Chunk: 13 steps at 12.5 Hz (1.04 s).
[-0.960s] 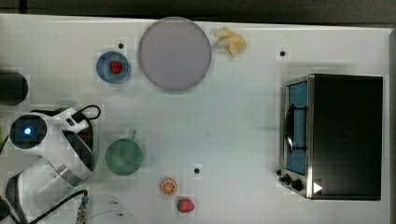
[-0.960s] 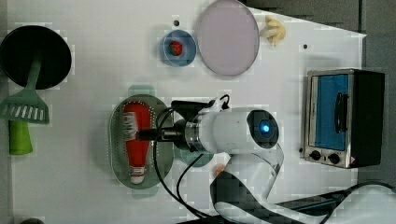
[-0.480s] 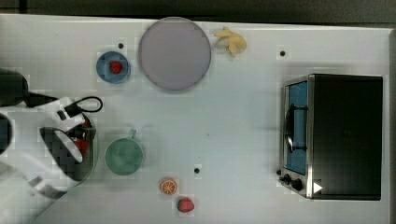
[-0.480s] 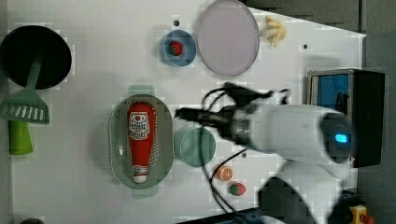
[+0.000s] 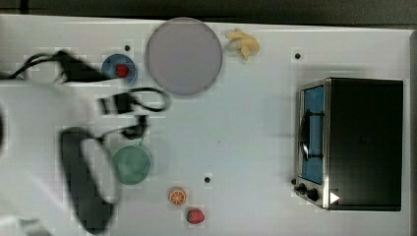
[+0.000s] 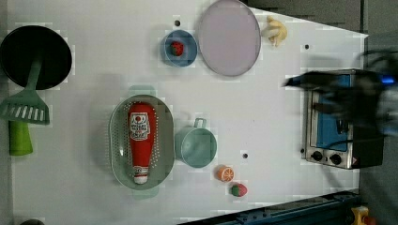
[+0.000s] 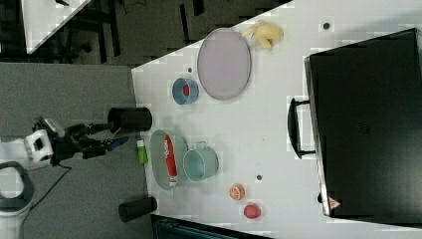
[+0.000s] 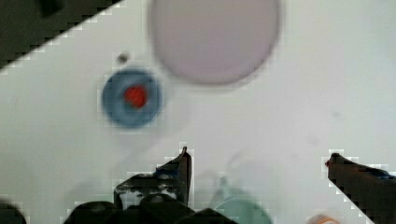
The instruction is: Pick Ketchup from the table and place it in strainer.
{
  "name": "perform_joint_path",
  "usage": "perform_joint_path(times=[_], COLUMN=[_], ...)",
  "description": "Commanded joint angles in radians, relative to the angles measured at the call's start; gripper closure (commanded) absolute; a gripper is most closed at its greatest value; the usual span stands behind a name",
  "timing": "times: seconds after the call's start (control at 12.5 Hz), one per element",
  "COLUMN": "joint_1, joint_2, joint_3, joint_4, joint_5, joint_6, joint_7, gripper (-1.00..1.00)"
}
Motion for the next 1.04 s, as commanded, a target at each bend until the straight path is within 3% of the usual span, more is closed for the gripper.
perform_joint_path(times=[0.08, 0.48, 1.04], joint_1=[-0.081, -0.082, -0.083], joint_2=[-0.016, -0.022, -0.016], joint_3=[-0.144, -0.273, -0.311], joint_4=[0.039, 0.132, 0.151], joint_5=[0.052, 0.076, 0.076], joint_6=[-0.097, -0.292, -0.324], joint_7=[0.053, 0.03, -0.04], gripper=[-1.0, -1.0, -1.0])
